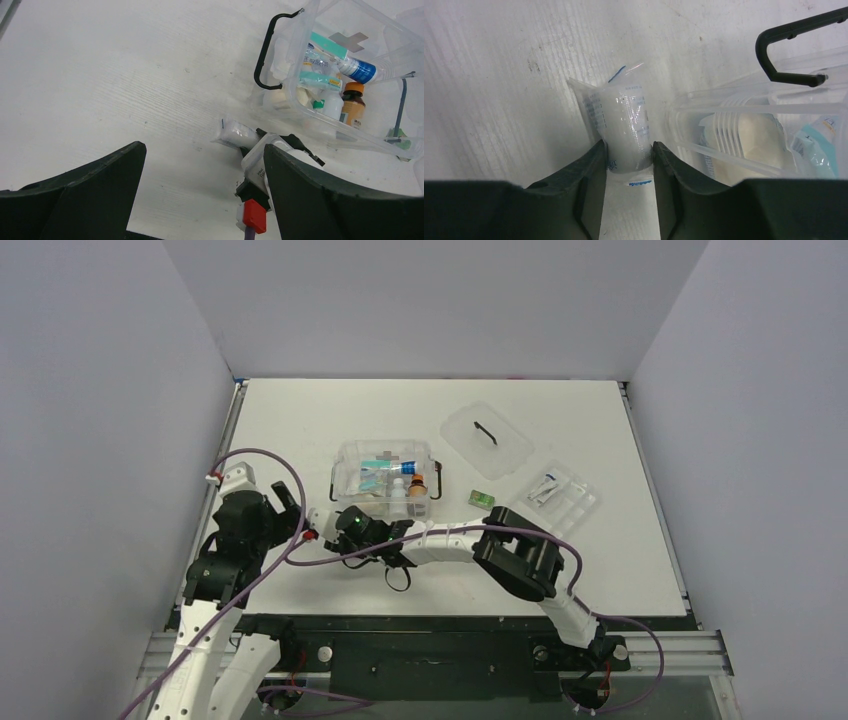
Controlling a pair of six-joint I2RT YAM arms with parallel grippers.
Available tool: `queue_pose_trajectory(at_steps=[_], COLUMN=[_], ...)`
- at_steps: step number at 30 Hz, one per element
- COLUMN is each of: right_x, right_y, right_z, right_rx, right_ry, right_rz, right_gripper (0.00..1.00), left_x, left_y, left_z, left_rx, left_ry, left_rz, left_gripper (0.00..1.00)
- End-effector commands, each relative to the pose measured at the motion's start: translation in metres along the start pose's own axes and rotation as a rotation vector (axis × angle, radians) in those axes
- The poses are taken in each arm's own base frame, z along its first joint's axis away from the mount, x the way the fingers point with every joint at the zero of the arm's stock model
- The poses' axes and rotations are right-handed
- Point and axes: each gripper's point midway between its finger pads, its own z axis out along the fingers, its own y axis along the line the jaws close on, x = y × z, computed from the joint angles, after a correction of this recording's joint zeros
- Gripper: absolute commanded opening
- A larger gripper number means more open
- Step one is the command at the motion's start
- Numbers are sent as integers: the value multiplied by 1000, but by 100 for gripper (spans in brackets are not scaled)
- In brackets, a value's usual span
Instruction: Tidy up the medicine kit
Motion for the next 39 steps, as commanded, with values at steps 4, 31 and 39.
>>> queue_pose_trajectory(at_steps=[4,31,39], right_x=[-12,47,109], right_y=[1,-3,-56], right_z=[-5,-174,-226], right_rx=[1,166,408], right_ry=[-53,-77,64], right_rz=[21,470,609], right_gripper=[11,5,2], left_x=[-17,-14,-13], left_y=[3,-2,-2], left_z=[-4,-2,-2], left_rx=[-27,-4,0], left_ry=[-51,-37,-30], left_rz=[-33,-27,-23], left_gripper=[87,87,87])
